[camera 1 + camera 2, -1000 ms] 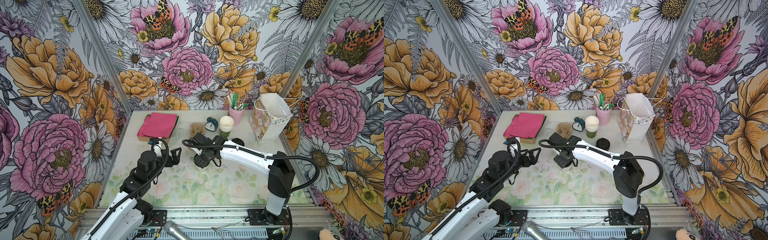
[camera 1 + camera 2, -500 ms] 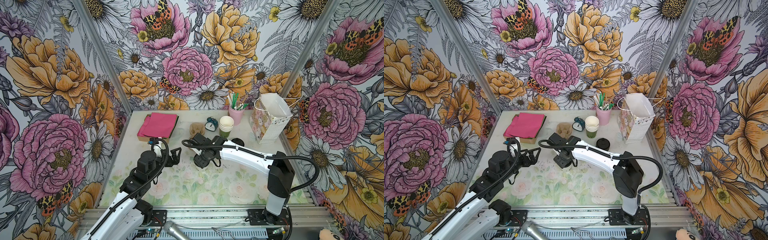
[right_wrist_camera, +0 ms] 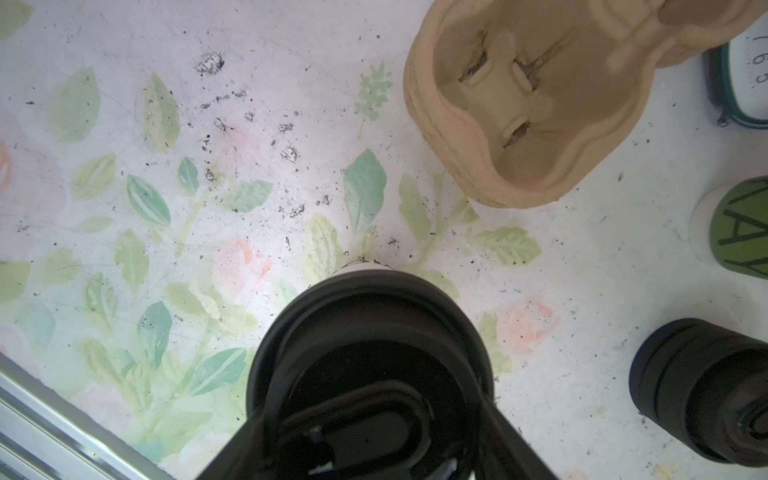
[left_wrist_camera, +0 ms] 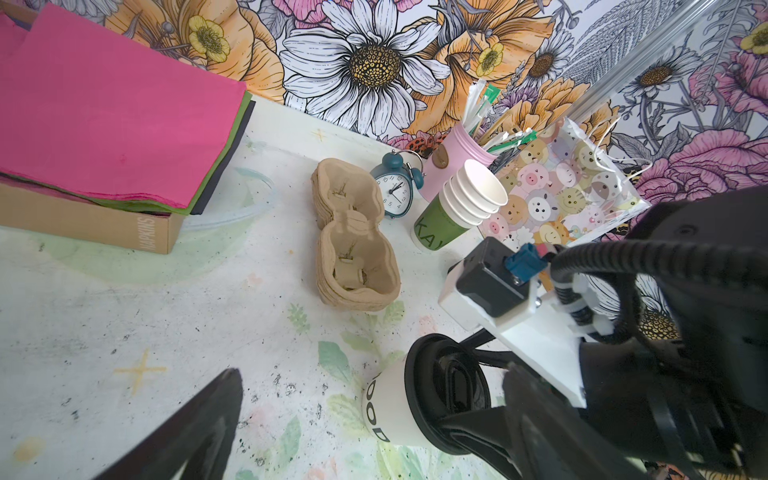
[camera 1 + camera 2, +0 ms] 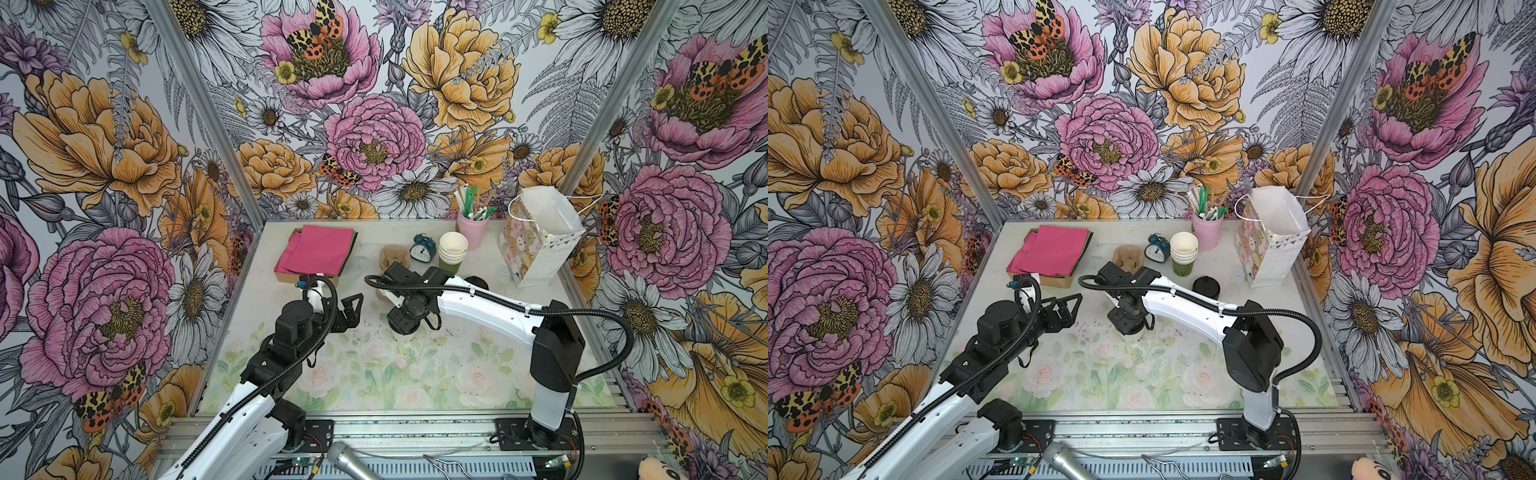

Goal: Pack the takeout coffee
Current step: 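Keep right gripper pressing the black lid onto the white cup rim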

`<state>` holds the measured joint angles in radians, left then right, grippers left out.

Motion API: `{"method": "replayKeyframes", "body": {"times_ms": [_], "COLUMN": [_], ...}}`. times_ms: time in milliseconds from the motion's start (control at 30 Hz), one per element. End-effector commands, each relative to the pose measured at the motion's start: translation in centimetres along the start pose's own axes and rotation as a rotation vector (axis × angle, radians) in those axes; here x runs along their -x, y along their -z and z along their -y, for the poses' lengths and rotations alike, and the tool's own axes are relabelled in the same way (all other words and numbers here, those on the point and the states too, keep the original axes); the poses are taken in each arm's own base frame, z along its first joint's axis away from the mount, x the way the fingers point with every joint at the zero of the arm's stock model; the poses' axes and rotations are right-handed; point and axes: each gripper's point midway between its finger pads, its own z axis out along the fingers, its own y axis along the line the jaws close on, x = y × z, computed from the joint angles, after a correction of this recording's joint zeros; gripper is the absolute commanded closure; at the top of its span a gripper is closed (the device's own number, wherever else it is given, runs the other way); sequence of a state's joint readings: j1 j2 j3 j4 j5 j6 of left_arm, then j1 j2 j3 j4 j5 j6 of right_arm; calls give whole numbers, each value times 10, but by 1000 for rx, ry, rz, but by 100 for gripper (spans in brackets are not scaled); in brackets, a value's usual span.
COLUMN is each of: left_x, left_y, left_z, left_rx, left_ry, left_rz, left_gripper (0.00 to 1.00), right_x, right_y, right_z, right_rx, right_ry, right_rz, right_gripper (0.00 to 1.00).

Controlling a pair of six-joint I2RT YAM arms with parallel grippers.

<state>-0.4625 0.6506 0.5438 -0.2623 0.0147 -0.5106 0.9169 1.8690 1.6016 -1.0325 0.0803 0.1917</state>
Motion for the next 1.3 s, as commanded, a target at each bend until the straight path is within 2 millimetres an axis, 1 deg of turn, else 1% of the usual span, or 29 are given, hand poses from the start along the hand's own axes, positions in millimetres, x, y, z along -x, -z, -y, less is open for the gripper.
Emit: {"method": "replayKeyframes", "body": {"times_ms": [0,133,267,667,1000,1267], "left_x": [0,-1,-1,-3,-3,-3], "left_y": [-1,-1,-1,-2,-1,-1], "left_z": [0,0,0,-1,-2,-2], "left_rx": [-2,-2,-2,1,1,2], "left_ry": [3,2,1,6,7,8], "left_rz": [13,9,13,8,8,9], "left_gripper": [1,1,1,1,1,1], "right_x": [-59,-53,-48,-30,-19,-9], "right_y": [-48,-44,-40,-27,-20,-10], "right_z": [-3,-1,1,4,8,10], "right_rx": [14,12,12,11,3,-2], "right_ry": [-12,-24,-31,-58,-76,-90], "right_rz": [-275,-253,-238,-172,-136,-94], "right_gripper": [40,40,37,36,34,33]}}
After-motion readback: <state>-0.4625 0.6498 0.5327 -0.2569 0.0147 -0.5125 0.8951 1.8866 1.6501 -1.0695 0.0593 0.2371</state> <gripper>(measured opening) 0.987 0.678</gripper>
